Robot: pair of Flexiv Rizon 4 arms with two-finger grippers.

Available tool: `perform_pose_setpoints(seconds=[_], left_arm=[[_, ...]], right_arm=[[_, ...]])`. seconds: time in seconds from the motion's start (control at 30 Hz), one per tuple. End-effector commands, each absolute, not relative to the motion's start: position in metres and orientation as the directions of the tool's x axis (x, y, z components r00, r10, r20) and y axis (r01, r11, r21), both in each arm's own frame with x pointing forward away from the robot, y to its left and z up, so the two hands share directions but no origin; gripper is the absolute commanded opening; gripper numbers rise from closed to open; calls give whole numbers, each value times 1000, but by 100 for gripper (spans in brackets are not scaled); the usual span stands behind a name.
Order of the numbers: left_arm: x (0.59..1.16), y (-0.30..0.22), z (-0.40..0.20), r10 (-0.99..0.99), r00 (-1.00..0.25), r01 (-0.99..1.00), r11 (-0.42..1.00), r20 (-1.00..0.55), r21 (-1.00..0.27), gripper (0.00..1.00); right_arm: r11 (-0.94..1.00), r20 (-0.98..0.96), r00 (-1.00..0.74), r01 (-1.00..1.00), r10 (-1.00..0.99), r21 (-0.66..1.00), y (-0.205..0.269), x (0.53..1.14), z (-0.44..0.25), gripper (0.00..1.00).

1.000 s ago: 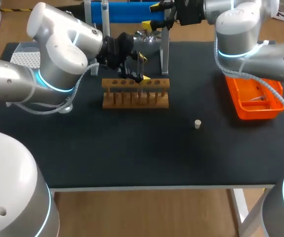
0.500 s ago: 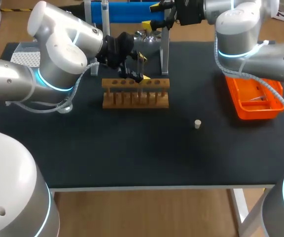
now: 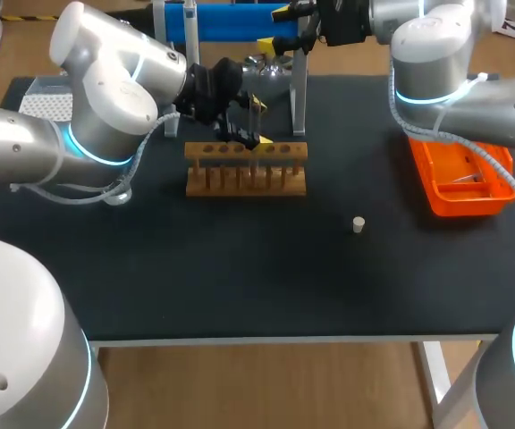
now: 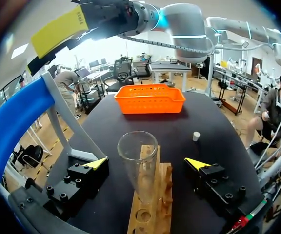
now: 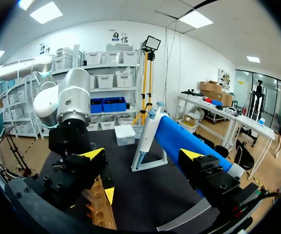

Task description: Invert the test tube, pick up the pipette, mount the tip to pipette, aspirate from beaker and dispense into the tube, eject the tip, return the pipette, and cap with the stopper.

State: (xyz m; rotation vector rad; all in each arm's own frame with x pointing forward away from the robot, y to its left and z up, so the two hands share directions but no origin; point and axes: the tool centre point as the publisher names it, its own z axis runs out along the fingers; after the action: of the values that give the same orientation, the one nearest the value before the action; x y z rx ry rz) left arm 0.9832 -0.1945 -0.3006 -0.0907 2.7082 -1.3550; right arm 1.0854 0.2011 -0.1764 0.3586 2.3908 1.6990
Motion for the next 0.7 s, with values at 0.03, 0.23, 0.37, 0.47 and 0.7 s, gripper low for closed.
perform_pose_setpoints(seconds=[0.03,0.23,0.37,0.47,0.7], left_arm=[[984,-194,-300,-100,-993,-5,602,-69,-799,100],[984,-194,-300,-100,-993,-5,602,-69,-799,100],[984,-194,-300,-100,-993,-5,602,-69,-799,100],[984,-194,-300,-100,-993,-5,602,-69,-799,100],[984,-194,-300,-100,-993,-5,602,-69,-799,100]], right_arm=[[323,-8,-950,98,311,941,176,1058,-181,100],[337,17,-950,128,312,933,123,1005,-205,100],[341,60,-942,179,330,923,82,966,-228,100],[338,88,-934,211,346,917,57,942,-241,100],[323,104,-919,237,380,916,19,890,-259,100]])
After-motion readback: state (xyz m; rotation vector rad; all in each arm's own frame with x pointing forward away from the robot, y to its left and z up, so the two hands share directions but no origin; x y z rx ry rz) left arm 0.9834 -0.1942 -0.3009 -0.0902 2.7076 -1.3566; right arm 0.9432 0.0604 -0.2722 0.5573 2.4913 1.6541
